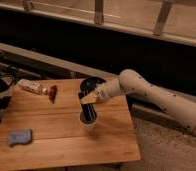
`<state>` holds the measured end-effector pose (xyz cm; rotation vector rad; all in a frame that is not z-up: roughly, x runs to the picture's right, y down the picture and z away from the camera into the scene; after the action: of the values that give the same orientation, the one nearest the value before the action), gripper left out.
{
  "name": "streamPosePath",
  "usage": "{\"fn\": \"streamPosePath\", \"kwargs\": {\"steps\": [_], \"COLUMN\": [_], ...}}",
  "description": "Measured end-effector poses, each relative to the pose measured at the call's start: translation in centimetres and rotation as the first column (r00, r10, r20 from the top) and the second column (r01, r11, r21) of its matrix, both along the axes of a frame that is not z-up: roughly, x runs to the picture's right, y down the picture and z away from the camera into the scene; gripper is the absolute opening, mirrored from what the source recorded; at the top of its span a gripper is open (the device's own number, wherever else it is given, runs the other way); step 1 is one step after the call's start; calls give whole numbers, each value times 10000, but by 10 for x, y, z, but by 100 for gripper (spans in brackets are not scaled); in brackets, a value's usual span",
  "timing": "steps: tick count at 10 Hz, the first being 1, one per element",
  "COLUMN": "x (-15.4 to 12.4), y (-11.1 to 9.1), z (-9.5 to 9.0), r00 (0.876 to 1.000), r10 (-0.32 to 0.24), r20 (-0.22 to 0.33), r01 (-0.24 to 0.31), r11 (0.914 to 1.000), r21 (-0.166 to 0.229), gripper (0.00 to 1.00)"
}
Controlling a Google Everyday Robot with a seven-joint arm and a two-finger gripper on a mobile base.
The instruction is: Place the eraser in the ceramic cup
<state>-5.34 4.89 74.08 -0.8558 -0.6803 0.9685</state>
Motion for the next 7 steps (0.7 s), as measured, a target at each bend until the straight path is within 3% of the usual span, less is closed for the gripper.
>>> {"fn": "streamPosePath", "kwargs": {"steps": [1, 4, 7], "x": [-2, 0, -1], "y": [0, -2, -6], "z": [0, -6, -10], "r00": [10000, 9994, 9970], "r10": [-24, 55, 192], "r20": [41, 352, 744], "r01": [24, -75, -266], "r11": [10000, 9983, 9947], "r21": [-3, 576, 993], "gripper": [17, 23, 52]}}
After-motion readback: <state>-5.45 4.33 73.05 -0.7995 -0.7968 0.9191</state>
